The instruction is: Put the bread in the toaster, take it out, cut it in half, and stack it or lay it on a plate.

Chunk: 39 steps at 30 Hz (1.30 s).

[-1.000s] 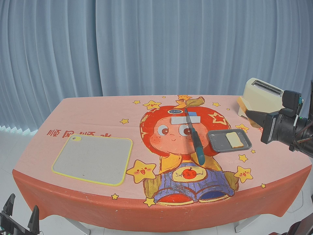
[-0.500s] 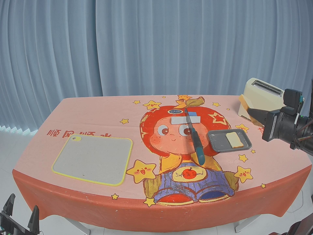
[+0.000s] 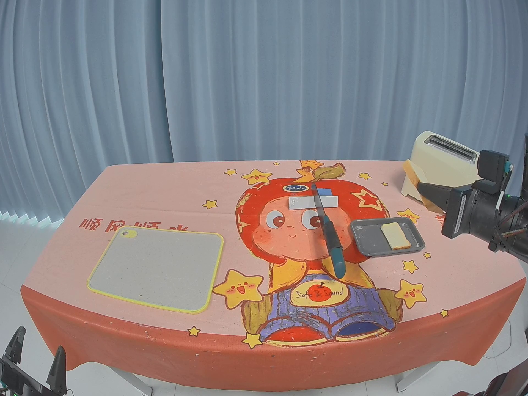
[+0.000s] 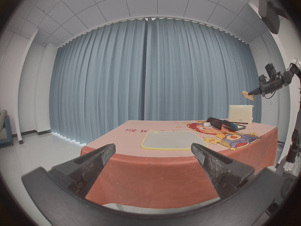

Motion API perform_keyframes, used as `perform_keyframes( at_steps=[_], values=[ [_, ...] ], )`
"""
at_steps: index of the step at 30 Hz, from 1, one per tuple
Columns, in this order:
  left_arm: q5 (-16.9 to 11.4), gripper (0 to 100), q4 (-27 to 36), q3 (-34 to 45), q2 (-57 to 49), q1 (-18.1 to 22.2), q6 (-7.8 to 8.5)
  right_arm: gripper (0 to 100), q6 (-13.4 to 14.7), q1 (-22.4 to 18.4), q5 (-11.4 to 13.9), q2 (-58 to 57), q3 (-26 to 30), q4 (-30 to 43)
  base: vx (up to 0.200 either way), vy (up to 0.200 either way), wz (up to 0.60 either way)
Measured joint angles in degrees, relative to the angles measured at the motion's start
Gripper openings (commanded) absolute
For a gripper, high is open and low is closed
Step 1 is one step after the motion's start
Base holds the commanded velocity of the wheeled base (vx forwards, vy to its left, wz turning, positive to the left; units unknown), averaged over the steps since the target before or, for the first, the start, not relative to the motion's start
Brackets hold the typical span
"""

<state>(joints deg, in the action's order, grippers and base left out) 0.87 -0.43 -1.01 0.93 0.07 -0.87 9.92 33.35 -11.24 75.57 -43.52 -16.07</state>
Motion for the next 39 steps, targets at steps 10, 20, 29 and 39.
perform_keyframes(
  at_steps=[10,20,29,39],
  values=[
    [0.0,100,0.0,0.0,0.0,0.02,0.0,0,-0.05,-2.99,0.0,0.48,-0.79,0.0,0.0,0.0,0.0],
    [0.0,100,0.0,0.0,0.0,0.0,0.0,0,-0.78,-6.07,0.07,1.85,-1.01,0.0,0.0,0.0,0.0],
    [0.0,100,0.0,0.0,0.0,0.0,0.02,0,-0.79,-7.29,0.11,4.14,-1.07,0.0,0.0,0.0,0.0],
    [0.0,100,0.0,0.0,0.0,0.0,0.0,0,-0.78,-8.44,0.13,8.25,-1.12,-0.1,0.0,0.0,0.0]
  ],
)
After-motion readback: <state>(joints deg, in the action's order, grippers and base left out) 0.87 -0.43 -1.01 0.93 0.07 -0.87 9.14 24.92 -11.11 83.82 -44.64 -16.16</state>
